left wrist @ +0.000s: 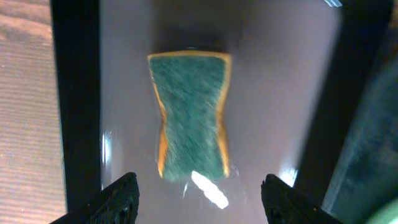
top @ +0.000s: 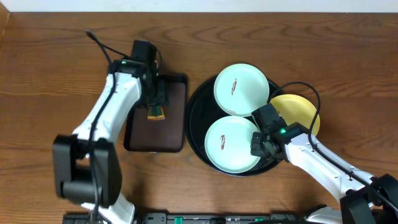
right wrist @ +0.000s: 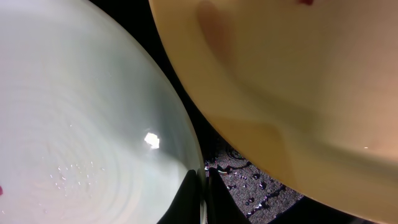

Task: Clean dirty plates on tray and stack at the side
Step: 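Lower the left gripper and grasp the green-yellow sponge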

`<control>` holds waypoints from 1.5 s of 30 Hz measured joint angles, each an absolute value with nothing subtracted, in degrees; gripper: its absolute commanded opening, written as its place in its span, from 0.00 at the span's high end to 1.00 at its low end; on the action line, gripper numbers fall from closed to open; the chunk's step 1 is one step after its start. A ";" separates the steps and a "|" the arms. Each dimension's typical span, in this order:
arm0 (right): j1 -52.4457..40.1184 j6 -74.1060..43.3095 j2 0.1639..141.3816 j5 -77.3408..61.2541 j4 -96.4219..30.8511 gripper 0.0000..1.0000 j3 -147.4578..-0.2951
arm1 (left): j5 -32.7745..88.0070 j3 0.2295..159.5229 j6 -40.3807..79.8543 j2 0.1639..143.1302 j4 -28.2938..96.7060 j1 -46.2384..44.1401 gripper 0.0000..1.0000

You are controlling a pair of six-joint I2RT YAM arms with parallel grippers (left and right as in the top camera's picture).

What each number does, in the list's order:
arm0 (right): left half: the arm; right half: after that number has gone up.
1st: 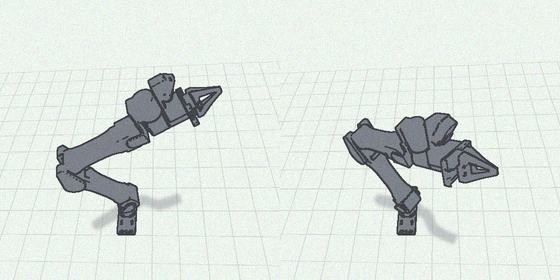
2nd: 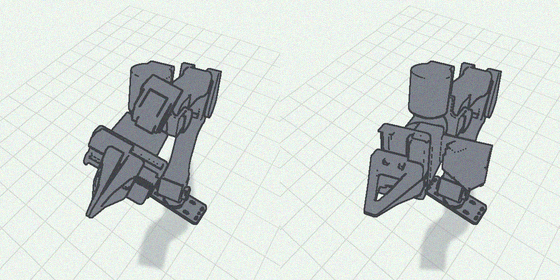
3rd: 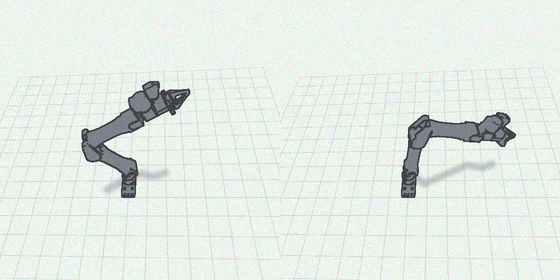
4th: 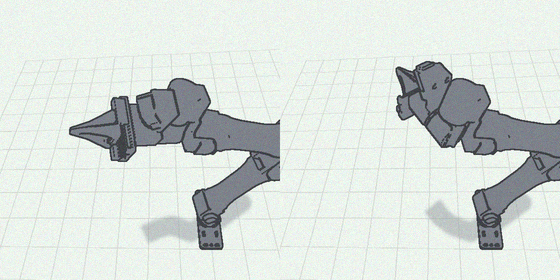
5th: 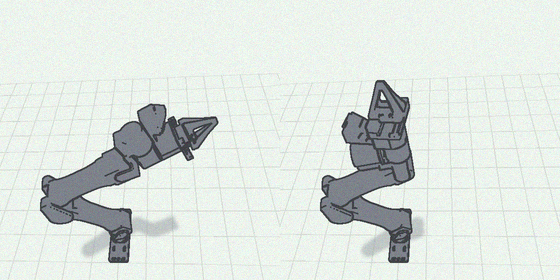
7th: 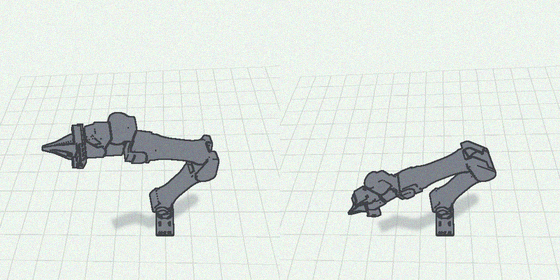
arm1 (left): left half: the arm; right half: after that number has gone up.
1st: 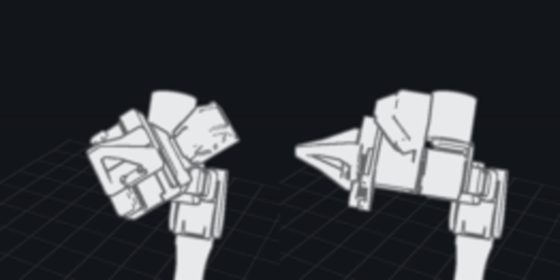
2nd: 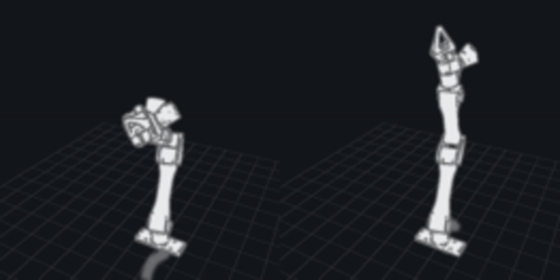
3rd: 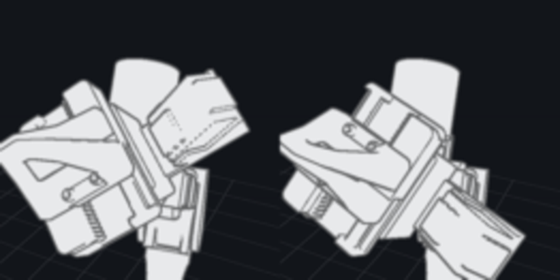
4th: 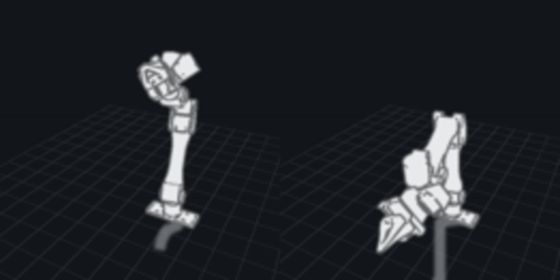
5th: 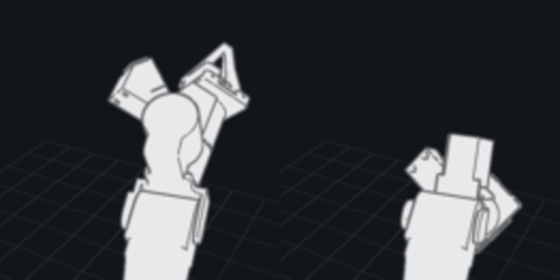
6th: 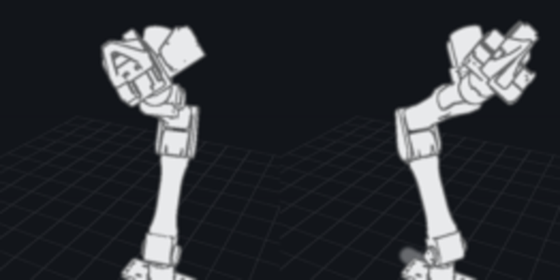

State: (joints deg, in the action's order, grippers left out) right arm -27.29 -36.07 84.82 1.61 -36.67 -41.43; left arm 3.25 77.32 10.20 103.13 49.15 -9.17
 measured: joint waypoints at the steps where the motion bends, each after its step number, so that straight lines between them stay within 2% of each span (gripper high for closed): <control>1: -27.29 -36.07 84.82 1.61 -36.67 0.97 -41.43 | 2.81 77.32 10.48 104.25 48.84 -9.15 0.36; 12: -27.29 -36.05 84.82 1.72 -36.71 0.96 -41.43 | 1.28 77.25 10.90 111.37 47.24 -9.13 0.39; 27: -27.29 -36.05 84.82 1.72 -36.71 0.96 -41.43 | 1.23 76.97 10.96 111.85 44.31 -9.13 0.43; 29: -27.29 -36.05 84.82 1.72 -36.71 0.95 -41.43 | 1.23 76.40 10.96 112.07 43.94 -9.13 0.46; 45: -27.29 -36.05 84.82 1.74 -36.73 0.94 -41.43 | 1.10 73.82 11.81 112.33 40.77 -9.13 0.47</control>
